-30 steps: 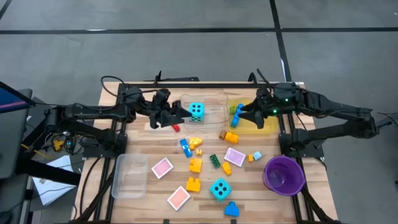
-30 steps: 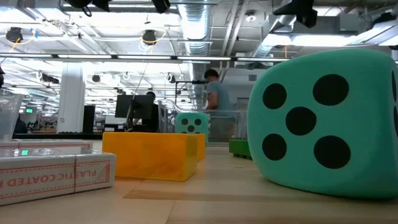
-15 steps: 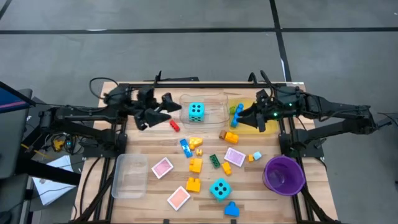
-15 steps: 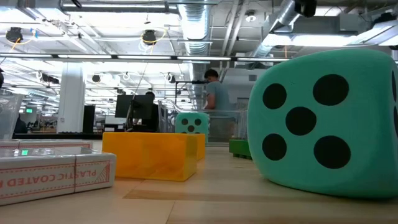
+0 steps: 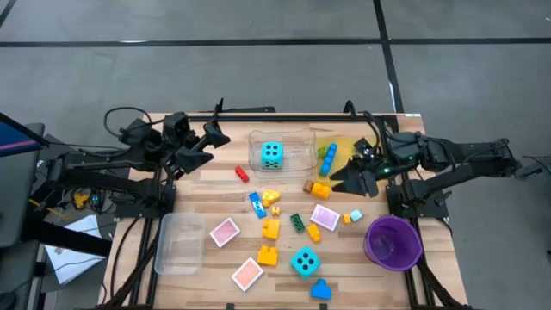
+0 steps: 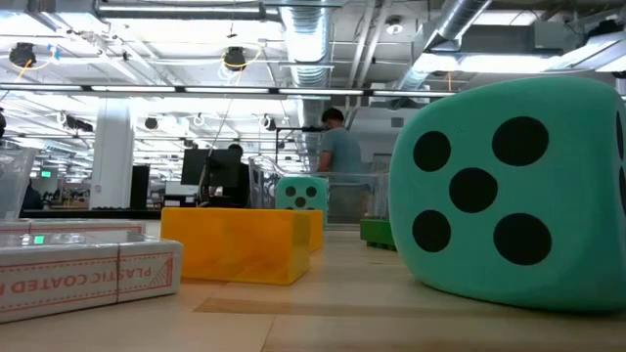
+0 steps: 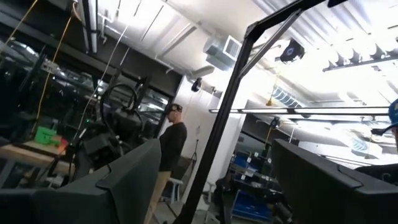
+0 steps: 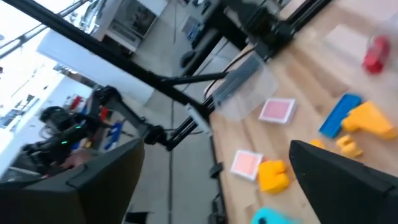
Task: Pick & Place Toys
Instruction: Put the blue dice into the transparent bin
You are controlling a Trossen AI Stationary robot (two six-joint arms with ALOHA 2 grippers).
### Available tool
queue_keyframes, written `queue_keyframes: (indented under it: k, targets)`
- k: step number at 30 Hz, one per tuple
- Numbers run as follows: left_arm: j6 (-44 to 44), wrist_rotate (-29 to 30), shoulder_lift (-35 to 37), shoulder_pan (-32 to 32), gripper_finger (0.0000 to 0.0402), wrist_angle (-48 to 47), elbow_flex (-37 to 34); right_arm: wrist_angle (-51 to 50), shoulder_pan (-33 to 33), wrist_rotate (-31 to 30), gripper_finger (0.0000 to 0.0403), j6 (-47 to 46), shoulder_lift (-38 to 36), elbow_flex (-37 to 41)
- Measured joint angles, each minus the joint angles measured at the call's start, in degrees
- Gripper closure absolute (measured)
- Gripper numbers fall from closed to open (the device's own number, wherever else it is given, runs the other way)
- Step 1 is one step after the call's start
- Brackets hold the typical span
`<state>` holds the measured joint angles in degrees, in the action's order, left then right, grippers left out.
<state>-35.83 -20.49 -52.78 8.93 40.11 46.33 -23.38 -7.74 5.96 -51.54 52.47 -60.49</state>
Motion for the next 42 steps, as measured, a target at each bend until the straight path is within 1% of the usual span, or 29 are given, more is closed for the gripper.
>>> queue_keyframes:
  k: [7,11,18,22,27,33,38,42]
  targets:
    - [0.0,-0.5,-0.1,0.0,0.01,-2.9,0.0,0.0,-4.3,0.1,0.002,-8.7,0.0,0.0]
    - [0.0,-0.5,-0.1,0.0,0.01,-2.9,0.0,-0.2,-7.7,0.1,0.0017,-14.1,1.9,0.0]
    - [0.0,-0.7,0.2,0.0,0.01,-2.7,0.0,1.4,-13.3,0.4,0.0011,-22.6,8.8,-1.1]
    - [0.0,-0.7,0.7,0.0,0.01,-2.7,0.0,0.7,-14.4,3.6,0.0011,-26.1,14.7,-4.1]
    - [-0.3,-0.7,1.3,0.0,0.01,-2.6,0.0,-2.5,-15.6,7.7,0.0011,-29.2,22.9,-9.0]
    - [-0.4,-0.7,3.0,0.0,0.01,-2.9,0.0,-5.1,-18.3,9.0,0.0011,-32.4,31.8,-16.8]
    - [-0.4,-1.0,3.9,0.0,0.01,-2.4,0.0,-14.5,-18.9,10.1,0.0011,-30.9,37.9,-26.2]
    - [-0.4,-1.1,4.4,-0.4,0.01,-2.7,0.0,-25.5,-18.3,10.7,0.0011,-27.4,41.9,-35.8]
